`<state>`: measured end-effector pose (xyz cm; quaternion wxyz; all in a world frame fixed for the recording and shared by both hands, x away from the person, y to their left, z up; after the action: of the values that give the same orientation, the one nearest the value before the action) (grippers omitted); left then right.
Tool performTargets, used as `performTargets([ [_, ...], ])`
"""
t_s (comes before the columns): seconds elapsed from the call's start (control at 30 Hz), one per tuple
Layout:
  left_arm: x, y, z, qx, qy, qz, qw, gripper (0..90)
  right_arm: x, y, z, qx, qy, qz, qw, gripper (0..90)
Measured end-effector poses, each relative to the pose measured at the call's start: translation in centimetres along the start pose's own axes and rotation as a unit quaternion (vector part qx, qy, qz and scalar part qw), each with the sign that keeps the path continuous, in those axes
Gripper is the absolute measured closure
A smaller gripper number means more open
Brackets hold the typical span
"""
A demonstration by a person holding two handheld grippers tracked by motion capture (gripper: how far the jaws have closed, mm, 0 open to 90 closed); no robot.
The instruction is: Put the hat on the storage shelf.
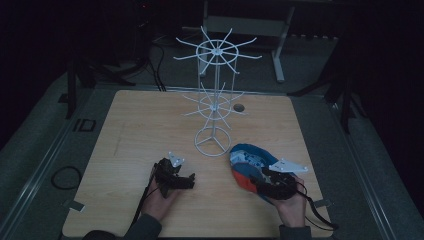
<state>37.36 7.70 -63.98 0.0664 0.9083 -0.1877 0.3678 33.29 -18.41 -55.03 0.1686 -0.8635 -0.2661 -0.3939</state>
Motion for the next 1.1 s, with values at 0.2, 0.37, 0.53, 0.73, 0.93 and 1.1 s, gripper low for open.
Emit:
performTargets([
  [0.2, 0.0, 0.0, 0.0, 0.0, 0.0, 0.0, 1.0, 2.6, -0.2, -0.2, 0.2, 0.001, -0.008, -0.009, 0.9999, 42.7],
  [0.37, 0.0, 0.0, 0.0, 0.0, 0.0, 0.0, 1.0, 2.6, -0.3, -0.4, 0.2, 0.004, -0.017, -0.014, 0.9997, 42.7],
  [0.53, 0.0, 0.0, 0.0, 0.0, 0.0, 0.0, 1.0, 2.6, -0.4, -0.4, 0.0, 0.007, -0.033, -0.026, 0.9991, 42.5],
  [0.73, 0.0, 0.0, 0.0, 0.0, 0.0, 0.0, 1.0, 2.7, -0.7, -0.2, -0.1, 0.008, -0.051, -0.034, 0.9981, 41.9],
  [0.93, 0.0, 0.0, 0.0, 0.0, 0.0, 0.0, 1.0, 2.6, -0.5, 0.0, -0.5, 0.011, -0.059, -0.045, 0.9972, 41.6],
  [1.1, 0.0, 0.0, 0.0, 0.0, 0.0, 0.0, 1.0, 2.6, -0.2, 0.1, -0.9, 0.014, -0.067, -0.054, 0.9962, 41.3],
])
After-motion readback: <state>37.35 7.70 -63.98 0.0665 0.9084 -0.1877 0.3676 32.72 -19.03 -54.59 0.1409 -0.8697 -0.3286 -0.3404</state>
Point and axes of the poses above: each handheld gripper's, and its own axes: z roughly forward along the jaws, x roughly out of its top, y roughly to its right, the point moved 10 cm from there along z, roughly forward along the jaws, and after that the axes turned 2 degrees about x, right-handed, at the moved point
